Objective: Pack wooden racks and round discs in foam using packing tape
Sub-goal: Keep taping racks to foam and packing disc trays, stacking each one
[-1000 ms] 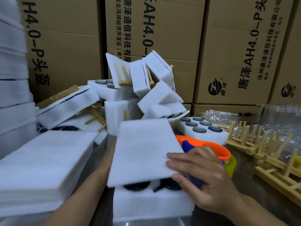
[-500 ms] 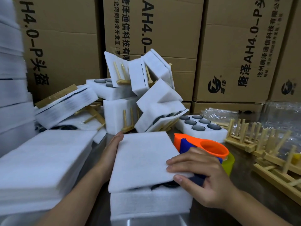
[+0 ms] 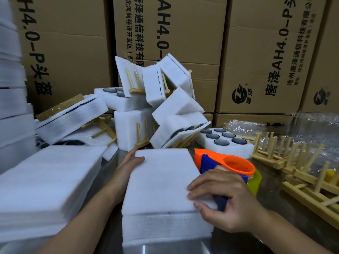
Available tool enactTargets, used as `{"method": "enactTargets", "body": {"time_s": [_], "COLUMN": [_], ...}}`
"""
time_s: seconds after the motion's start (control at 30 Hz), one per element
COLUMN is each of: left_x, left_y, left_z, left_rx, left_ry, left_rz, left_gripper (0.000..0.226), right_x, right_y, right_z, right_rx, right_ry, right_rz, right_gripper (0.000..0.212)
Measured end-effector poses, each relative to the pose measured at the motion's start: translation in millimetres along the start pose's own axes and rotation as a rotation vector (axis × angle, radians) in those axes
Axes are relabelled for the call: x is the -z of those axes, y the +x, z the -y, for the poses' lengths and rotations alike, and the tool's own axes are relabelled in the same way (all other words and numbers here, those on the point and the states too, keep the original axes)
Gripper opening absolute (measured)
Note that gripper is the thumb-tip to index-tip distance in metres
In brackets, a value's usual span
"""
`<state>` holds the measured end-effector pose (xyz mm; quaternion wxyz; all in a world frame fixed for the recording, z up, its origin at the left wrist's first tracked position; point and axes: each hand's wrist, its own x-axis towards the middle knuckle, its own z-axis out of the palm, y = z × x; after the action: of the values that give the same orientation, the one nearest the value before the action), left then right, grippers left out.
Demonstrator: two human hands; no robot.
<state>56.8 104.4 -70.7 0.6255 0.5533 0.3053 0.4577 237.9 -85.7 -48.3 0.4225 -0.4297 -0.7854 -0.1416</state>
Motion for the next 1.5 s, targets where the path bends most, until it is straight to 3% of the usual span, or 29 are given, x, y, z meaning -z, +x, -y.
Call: {"method": "enactTargets", "body": {"time_s": [0.47, 0.67, 0.77, 0.87, 0.97, 1.07, 1.17, 1.3, 1.4, 1.5], "left_x": [-1.0, -2.4, -2.1, -1.5, -0.8, 0.1, 1.7, 5.0, 2.0, -20.5], "left_y": [1.5, 2.0, -0.4, -2.1, -2.2, -0.1, -1.0, -2.8, 0.5, -3.5], "left_z": [-0.9, -0.1, -1.5, -1.7, -1.3, -0.5, -1.8, -14.9, -32.0, -50.3], "left_rx": [0.019, -0.025, -0.027, -0.031, -0.032, -0.019, 0.001, 0.032, -0.02, -0.135], "left_ry": [-0.013, 0.023, 0.02, 0.019, 0.037, 0.028, 0.052, 0.158, 0.563, 0.952], "left_rz": [-0.026, -0.043, -0.043, -0.039, -0.04, -0.051, -0.029, -0.028, -0.091, 0.02], "left_gripper": [0.048, 0.048, 0.043, 0.036, 0.04, 0.041, 0.041, 0.06, 0.072, 0.066], "right_x": [-4.1, -2.5, -14.5, -32.6, -54.3, -70.6, -75.8, -75.8, -75.3, -71.0], "right_y": [5.5, 53.7, 80.8, 99.4, 100.2, 87.1, 82.2, 84.8, 83.4, 80.6], "right_z": [2.0, 12.2, 19.9, 16.0, 2.9, -5.8, -10.1, -8.0, -6.2, -7.0], "right_rx": [-0.139, -0.415, -0.403, -0.476, -0.626, -0.718, -0.736, -0.734, -0.73, -0.72], "right_ry": [0.064, -0.148, -0.353, -0.313, -0.296, -0.305, -0.304, -0.303, -0.309, -0.3], "right_rz": [0.022, 0.343, 0.414, 0.439, 0.642, 0.798, 0.817, 0.813, 0.801, 0.8], "right_gripper": [0.026, 0.048, 0.048, 0.041, 0.07, 0.077, 0.079, 0.079, 0.078, 0.074]}}
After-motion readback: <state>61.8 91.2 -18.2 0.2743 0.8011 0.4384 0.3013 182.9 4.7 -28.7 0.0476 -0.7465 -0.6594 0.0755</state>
